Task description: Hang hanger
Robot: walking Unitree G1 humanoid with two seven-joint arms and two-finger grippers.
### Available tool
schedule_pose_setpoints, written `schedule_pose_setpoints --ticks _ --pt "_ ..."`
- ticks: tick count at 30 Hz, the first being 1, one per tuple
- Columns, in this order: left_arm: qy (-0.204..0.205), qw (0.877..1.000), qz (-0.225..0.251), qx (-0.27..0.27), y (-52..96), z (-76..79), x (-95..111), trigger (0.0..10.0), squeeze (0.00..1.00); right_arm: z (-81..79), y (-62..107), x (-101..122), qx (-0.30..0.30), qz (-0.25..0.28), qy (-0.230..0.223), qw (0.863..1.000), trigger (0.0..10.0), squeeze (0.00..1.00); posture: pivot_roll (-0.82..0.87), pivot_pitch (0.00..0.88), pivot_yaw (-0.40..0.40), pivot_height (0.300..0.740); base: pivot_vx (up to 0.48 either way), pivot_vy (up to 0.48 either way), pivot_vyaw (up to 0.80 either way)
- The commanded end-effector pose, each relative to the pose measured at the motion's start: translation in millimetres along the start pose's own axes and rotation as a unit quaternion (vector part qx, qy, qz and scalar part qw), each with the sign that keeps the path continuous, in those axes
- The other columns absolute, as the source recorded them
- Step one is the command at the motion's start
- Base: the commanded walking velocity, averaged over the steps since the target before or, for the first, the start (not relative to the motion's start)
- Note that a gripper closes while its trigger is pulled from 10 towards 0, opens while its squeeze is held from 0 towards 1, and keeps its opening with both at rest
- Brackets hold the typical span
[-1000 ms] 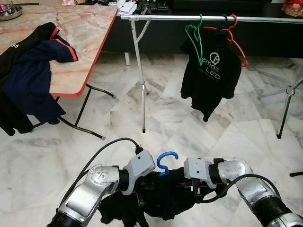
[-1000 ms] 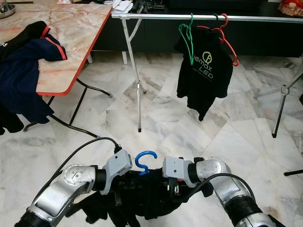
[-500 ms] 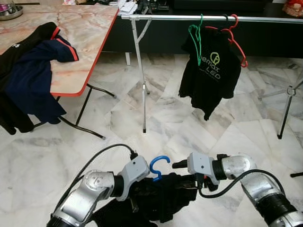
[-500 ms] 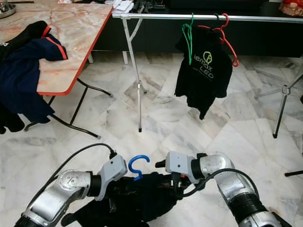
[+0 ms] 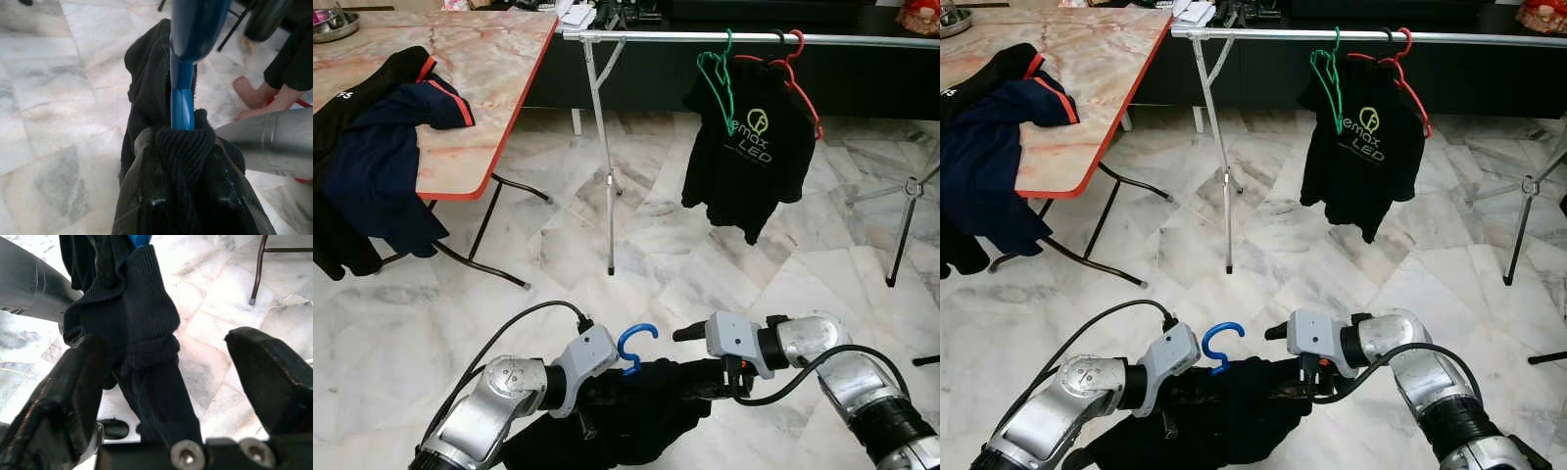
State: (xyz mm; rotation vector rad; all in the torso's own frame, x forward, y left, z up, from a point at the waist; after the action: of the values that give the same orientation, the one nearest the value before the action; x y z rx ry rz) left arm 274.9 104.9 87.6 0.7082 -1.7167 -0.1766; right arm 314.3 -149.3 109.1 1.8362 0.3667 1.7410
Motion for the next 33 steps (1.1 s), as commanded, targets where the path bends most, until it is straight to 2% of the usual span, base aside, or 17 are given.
schedule_pose_setpoints --ticks 1,10,11,13,14,18,19,20,21,23,25,26,27,30,31,32,33 --pt "-0.003 1.0 -0.018 0.01 1.6 3.4 -12 0.0 0.0 6.0 10.1 5 -0.02 0.008 0.007 1.0 10.0 1.0 -0.07 0.225 -0.014 0.74 0.0 0.0 0.0" --pt "0.009 0.994 -0.053 0.095 4.3 -3.4 -36 0.0 0.0 24.0 25.3 12 -0.101 0.045 -0.004 0.994 10.0 1.0 -0.07 0.225 -0.006 0.74 0.0 0.0 0.0" --pt "0.017 0.986 -0.063 0.151 4.8 -10.8 -41 9.6 0.0 33.2 26.9 4 -0.161 0.049 -0.025 0.985 10.0 0.0 -0.06 0.227 -0.008 0.74 0.0 0.0 0.0" --pt "0.022 0.982 -0.066 0.176 5.4 -13.9 -42 9.6 0.0 37.6 28.0 0 -0.192 0.048 -0.038 0.979 10.0 0.0 -0.06 0.227 -0.008 0.74 0.0 0.0 0.0" --pt "0.048 0.974 -0.062 0.212 6.5 -16.1 -46 10.0 0.0 45.4 29.2 -15 -0.268 0.052 -0.074 0.959 10.0 0.0 -0.06 0.228 -0.005 0.74 0.0 0.0 0.0" --pt "0.056 0.964 -0.055 0.252 10.0 -11.1 -51 10.0 0.0 42.0 17.7 -60 -0.391 0.063 -0.212 0.893 10.0 0.0 -0.06 0.231 -0.003 0.74 0.0 0.0 0.0" --pt "0.056 0.964 -0.055 0.252 10.0 -11.1 -51 10.0 0.0 42.0 17.7 -60 -0.391 0.063 -0.212 0.893 10.0 0.0 -0.06 0.231 -0.003 0.74 0.0 0.0 0.0" --pt "0.071 0.959 -0.044 0.272 11.7 -7.3 -52 10.0 0.0 30.7 7.0 -84 -0.43 0.085 -0.31 0.844 10.0 0.0 -0.06 0.231 -0.002 0.74 0.0 0.0 0.0" --pt "0.081 0.955 -0.034 0.282 12.8 -4.8 -52 10.0 0.0 21.8 0.1 -96 -0.441 0.09 -0.354 0.82 10.0 0.0 -0.06 0.225 0.002 0.74 0.0 0.0 0.0" --pt "0.093 0.951 -0.023 0.294 14.4 -2.2 -51 10.0 0.0 9.4 -8.6 -112 -0.449 0.086 -0.397 0.795 10.0 0.0 -0.06 0.225 0.003 0.74 0.0 0.0 0.0" --pt "0.097 0.946 -0.016 0.309 16.0 1.1 -51 10.0 0.0 -9.4 -18.0 -135 -0.473 0.077 -0.467 0.743 10.0 0.0 -0.06 0.221 0.007 0.74 0.0 0.0 0.0" --pt "0.099 0.942 -0.011 0.32 17.1 2.7 -50 10.0 0.0 -22.7 -22.6 -149 -0.488 0.072 -0.513 0.702 10.0 0.0 -0.05 0.215 0.008 0.74 0.0 0.0 0.0" --pt "0.099 0.942 -0.011 0.32 17.1 2.7 -50 10.0 0.0 -22.7 -22.6 -149 -0.488 0.072 -0.513 0.702 10.0 0.0 -0.05 0.215 0.008 0.74 0.0 0.0 0.0" --pt "0.109 0.932 -0.01 0.345 19.2 7.3 -50 10.0 0.0 -60.1 -30.4 -182 -0.512 0.079 -0.635 0.572 10.0 0.0 -0.05 0.195 0.006 0.74 0.0 0.0 0.0" --pt "0.119 0.929 -0.008 0.35 20.0 10.2 -51 10.0 0.0 -70.6 -32.1 -189 -0.516 0.066 -0.646 0.558 10.0 0.0 -0.05 0.168 0.008 0.74 0.0 0.0 0.0" --pt "0.124 0.927 -0.006 0.355 20.8 12.7 -51 10.0 0.0 -77.7 -33.8 -193 -0.518 0.054 -0.644 0.56 10.0 0.0 -0.05 0.16 0.009 0.74 0.0 0.0 0.0" --pt "0.135 0.922 -0.005 0.364 22.3 16.3 -52 10.0 0.0 -86.6 -36.9 -197 -0.515 0.033 -0.63 0.58 10.0 0.0 -0.05 0.14 0.011 0.74 0.3 0.0 0.0"
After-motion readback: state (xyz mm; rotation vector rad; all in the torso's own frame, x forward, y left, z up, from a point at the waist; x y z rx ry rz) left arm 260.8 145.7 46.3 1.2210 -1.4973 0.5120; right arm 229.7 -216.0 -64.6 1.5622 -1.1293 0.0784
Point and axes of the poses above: a point about 5 cm out from each wrist's last joint towards the gripper, its own y axis pointing back from the gripper into the wrist, its own x axis along the axis of the wrist's last joint, z = x × y, the point moved 1 cm from there along -y, pointing out of the wrist towards the gripper, and after that the axes turned 15 degrees about -y, right-handed, at the moved point
